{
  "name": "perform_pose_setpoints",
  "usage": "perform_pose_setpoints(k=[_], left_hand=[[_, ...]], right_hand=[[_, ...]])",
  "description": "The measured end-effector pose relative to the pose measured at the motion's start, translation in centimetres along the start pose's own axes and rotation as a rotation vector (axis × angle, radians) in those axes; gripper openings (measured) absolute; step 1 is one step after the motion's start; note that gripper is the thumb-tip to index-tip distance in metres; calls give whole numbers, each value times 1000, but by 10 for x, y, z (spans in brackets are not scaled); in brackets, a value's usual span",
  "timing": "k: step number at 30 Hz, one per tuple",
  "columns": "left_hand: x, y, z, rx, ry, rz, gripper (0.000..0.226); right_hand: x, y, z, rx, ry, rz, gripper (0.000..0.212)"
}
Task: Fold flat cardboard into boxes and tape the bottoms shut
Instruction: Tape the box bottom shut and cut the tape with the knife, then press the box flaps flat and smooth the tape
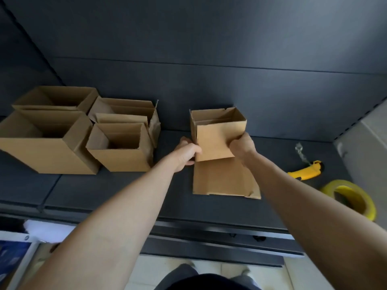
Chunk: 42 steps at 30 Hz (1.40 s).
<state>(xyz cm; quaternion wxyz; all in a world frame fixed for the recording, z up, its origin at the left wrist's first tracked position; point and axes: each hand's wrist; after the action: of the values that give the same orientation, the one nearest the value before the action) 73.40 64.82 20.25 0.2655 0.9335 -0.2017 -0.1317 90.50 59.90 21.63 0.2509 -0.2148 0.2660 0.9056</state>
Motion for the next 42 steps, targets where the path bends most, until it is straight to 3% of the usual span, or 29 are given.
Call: perform_pose_setpoints(k=[4, 10, 14, 20, 24, 26, 29, 32, 36, 42], left_hand=[[24, -4, -10, 45, -60, 69, 52], [-11, -10, -16, 129, -51, -252, 51], [-30, -11, -9, 47, -88, -438, 66], [-33, -8, -8, -80, 61, -569, 39], [-32, -6, -12, -186, 208, -472, 16], [-21, -4, -13, -211, 196, -392, 33], [9, 3, -21, -170, 127, -252, 34], [40, 7, -31, -94, -53, -176, 38], [71, 12, -28, -133, -226, -137, 43], [91, 16, -16, -197, -242, -170, 37]], right_hand=[[-19, -2, -7, 6, 33, -136, 46], [8, 1, 20, -90, -43, 3, 51], [47, 5, 36, -143, 25, 129, 45], [77, 2, 32, -71, -18, 340, 57], [65, -6, 27, -126, 54, 270, 46], [47, -11, 22, -145, 139, 169, 35], [10, -20, 10, -139, 243, 51, 24], [-30, -26, -10, -15, 369, -20, 29], [-64, -27, -45, 134, 453, -13, 35], [-79, -23, -62, 217, 79, 83, 35]])
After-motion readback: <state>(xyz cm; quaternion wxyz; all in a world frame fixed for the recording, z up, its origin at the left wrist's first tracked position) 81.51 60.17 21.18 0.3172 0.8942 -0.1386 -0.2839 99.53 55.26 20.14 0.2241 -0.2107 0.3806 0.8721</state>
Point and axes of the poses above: each hand's wrist, its own y-axis away from the middle knuckle, its own x-axis out of the palm, z = x × y, and after that the axes turned 1 degree about -z, right-handed
